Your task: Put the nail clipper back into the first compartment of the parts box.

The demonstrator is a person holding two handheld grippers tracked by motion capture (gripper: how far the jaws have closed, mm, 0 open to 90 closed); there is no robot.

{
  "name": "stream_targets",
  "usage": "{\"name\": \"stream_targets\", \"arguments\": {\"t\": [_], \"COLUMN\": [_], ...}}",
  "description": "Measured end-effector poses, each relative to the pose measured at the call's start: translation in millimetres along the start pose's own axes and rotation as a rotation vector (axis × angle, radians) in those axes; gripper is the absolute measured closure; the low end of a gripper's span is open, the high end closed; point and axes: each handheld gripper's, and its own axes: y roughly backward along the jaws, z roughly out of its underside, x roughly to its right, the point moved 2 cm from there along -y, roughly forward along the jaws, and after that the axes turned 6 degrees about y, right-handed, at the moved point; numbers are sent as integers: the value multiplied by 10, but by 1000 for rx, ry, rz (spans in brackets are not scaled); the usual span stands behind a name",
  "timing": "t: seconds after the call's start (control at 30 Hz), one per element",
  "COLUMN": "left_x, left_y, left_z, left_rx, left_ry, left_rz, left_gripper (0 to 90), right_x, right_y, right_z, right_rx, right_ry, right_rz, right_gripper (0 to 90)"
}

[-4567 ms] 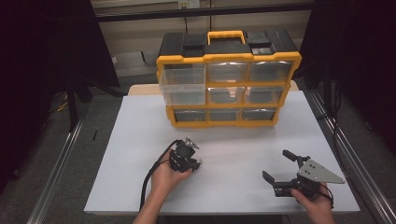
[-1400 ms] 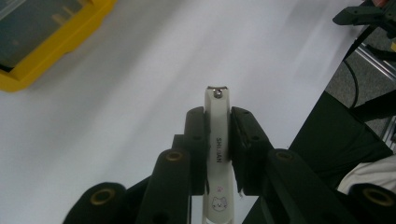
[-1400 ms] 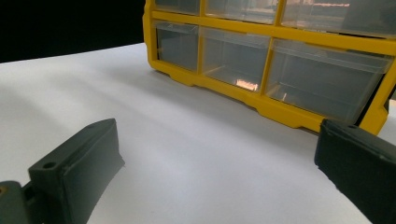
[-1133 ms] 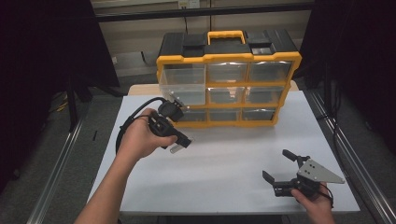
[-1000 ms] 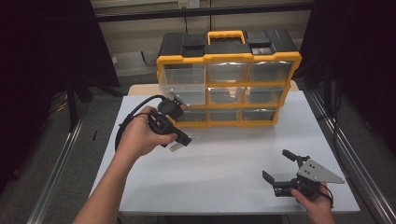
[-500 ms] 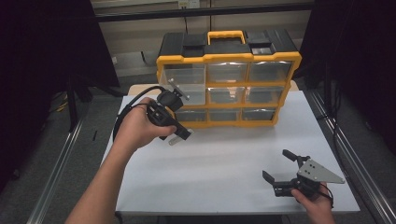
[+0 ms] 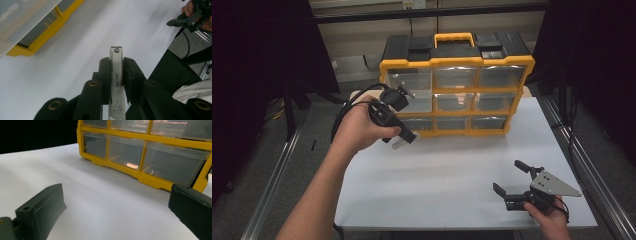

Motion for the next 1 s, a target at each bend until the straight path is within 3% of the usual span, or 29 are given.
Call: {"name": "stream_targets", "arguments": {"t": [0.9,1.0], "left_x": [25,40], "left_y": [202,225], "left_z": [-171,-197], "left_rx": [14,13], "left_ry": [-3,-4], "left_rz": [-11,-17], "left_gripper": [778,778], "right_x": [-1,-11], "right_y": [2,-5], "right_z": [-1,-6], "right_rx": [1,3], "right_ry": [4,-14], "right_rz": [0,7], "right_gripper": [0,0]}}
